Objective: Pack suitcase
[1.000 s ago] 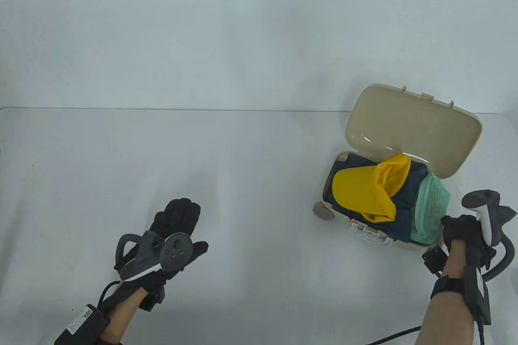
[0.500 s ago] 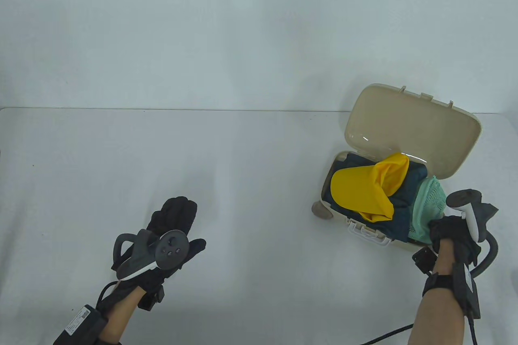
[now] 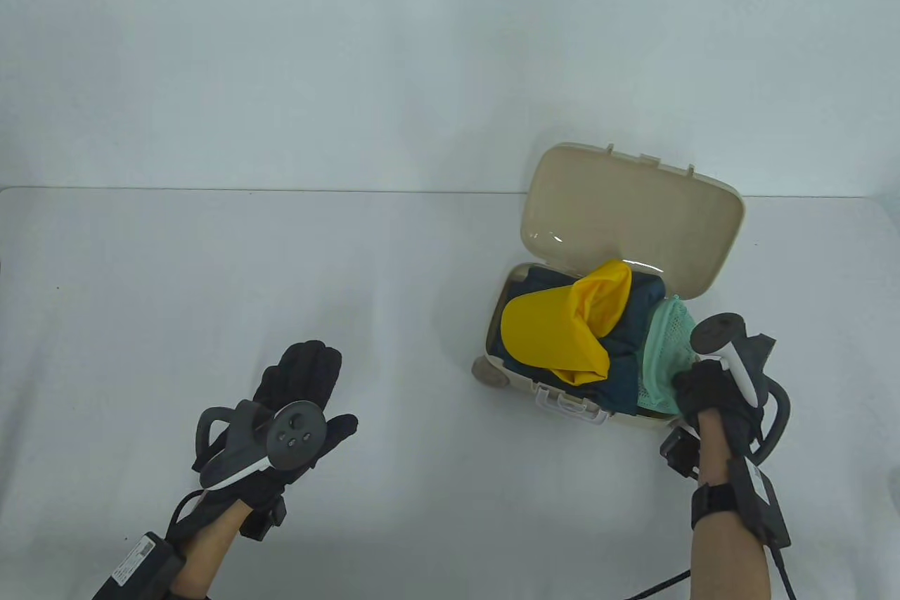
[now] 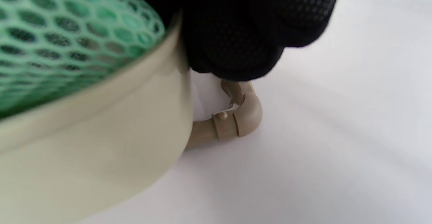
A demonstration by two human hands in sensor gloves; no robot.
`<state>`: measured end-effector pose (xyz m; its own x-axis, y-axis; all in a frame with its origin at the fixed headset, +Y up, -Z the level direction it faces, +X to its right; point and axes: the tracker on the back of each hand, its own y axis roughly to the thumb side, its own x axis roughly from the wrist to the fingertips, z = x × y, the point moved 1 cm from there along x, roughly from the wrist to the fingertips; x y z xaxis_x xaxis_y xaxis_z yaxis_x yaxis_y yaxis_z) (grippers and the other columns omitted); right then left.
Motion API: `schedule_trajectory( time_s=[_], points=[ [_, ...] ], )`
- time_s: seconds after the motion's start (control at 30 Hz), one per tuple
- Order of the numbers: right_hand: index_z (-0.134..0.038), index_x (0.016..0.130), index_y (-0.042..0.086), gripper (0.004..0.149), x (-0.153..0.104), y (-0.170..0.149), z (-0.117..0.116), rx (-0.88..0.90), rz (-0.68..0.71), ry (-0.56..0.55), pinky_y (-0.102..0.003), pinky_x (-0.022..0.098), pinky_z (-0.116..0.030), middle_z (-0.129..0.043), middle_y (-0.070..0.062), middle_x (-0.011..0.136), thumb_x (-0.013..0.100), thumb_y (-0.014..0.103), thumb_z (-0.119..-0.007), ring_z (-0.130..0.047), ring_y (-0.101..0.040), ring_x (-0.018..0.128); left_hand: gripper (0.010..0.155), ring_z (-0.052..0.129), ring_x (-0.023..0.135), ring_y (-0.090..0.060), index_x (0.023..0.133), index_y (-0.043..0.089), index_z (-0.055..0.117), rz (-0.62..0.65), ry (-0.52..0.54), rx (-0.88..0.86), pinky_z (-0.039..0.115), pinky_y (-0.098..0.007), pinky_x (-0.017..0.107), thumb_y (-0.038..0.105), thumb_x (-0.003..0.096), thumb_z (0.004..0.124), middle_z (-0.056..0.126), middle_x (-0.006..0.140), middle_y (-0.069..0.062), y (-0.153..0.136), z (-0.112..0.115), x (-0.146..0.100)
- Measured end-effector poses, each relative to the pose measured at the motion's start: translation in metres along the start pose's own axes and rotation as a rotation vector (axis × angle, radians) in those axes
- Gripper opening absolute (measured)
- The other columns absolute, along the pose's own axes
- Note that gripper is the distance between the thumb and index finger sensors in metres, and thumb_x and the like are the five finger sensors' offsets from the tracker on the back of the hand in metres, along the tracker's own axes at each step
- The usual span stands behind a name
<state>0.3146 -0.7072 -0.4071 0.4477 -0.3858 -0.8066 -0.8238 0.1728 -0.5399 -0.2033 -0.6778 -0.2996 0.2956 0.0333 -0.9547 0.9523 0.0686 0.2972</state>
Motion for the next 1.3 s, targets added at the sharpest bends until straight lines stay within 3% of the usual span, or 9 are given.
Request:
schedule_trajectory(
  time_s=[0.43, 0.7, 0.87, 1.0, 1.17, 1.3],
  points=[
    [-0.077, 0.092, 0.005, 0.051, -0.057, 0.084, -0.043, -0.105, 0.243, 0.032, -0.026, 0.03, -0.088, -0.096, -0.003, 0.061, 0.053, 0.038, -0.073, -0.1, -0.012, 0.038, 0.084, 0.038, 0.115, -0.039, 0.115, 0.02, 0.025, 0.017, 0.033, 0.004, 0.046, -0.051, 0.082, 0.061, 0.0496, 0.059, 0.03, 0.123, -0.012, 0.001, -0.003, -0.004],
    [-0.079, 0.09, 0.002, 0.051, -0.093, 0.114, -0.065, -0.106, 0.337, 0.074, -0.024, 0.026, -0.089, -0.097, -0.004, 0.056, 0.053, 0.037, -0.075, -0.101, -0.011, 0.033, 0.085, 0.038, 0.115, -0.039, 0.115, 0.02, 0.025, 0.031, 0.032, -0.022, 0.046, -0.051, 0.082, 0.061, 0.0496, 0.059, 0.03, 0.123, -0.012, 0.002, -0.004, -0.005],
    [-0.078, 0.091, 0.003, 0.052, -0.097, 0.118, -0.068, -0.114, 0.37, 0.1, -0.023, 0.026, -0.09, -0.098, -0.003, 0.056, 0.053, 0.039, -0.074, -0.102, -0.01, 0.033, 0.086, 0.038, 0.115, -0.039, 0.116, 0.02, 0.025, 0.058, 0.02, -0.031, 0.046, -0.051, 0.083, 0.062, 0.0491, 0.059, 0.03, 0.123, -0.012, 0.004, -0.005, -0.005],
    [-0.069, 0.099, 0.002, 0.062, -0.096, 0.107, -0.054, -0.067, 0.431, 0.256, -0.029, 0.035, -0.089, -0.094, -0.008, 0.074, 0.054, 0.045, -0.069, -0.102, -0.02, 0.05, 0.088, 0.038, 0.115, -0.04, 0.116, 0.02, 0.025, 0.081, 0.025, -0.043, 0.045, -0.052, 0.083, 0.063, 0.0486, 0.06, 0.03, 0.123, -0.012, 0.007, -0.016, -0.005],
    [-0.068, 0.101, 0.001, 0.066, -0.111, 0.103, 0.0, -0.017, 0.442, 0.053, -0.029, 0.035, -0.09, -0.094, -0.011, 0.077, 0.056, 0.049, -0.064, -0.103, -0.023, 0.052, 0.092, 0.037, 0.116, -0.042, 0.117, 0.019, 0.023, 0.116, -0.03, -0.104, 0.045, -0.054, 0.083, 0.067, 0.0474, 0.06, 0.029, 0.124, -0.014, 0.018, -0.037, 0.015],
    [-0.066, 0.102, -0.002, 0.075, -0.128, 0.123, 0.016, 0.044, 0.509, 0.058, -0.029, 0.034, -0.092, -0.093, -0.015, 0.081, 0.055, 0.056, -0.06, -0.104, -0.024, 0.053, 0.097, 0.036, 0.115, -0.045, 0.116, 0.019, 0.019, 0.155, -0.095, -0.092, 0.046, -0.056, 0.082, 0.07, 0.045, 0.061, 0.027, 0.124, -0.017, 0.043, -0.047, 0.046]
  ],
)
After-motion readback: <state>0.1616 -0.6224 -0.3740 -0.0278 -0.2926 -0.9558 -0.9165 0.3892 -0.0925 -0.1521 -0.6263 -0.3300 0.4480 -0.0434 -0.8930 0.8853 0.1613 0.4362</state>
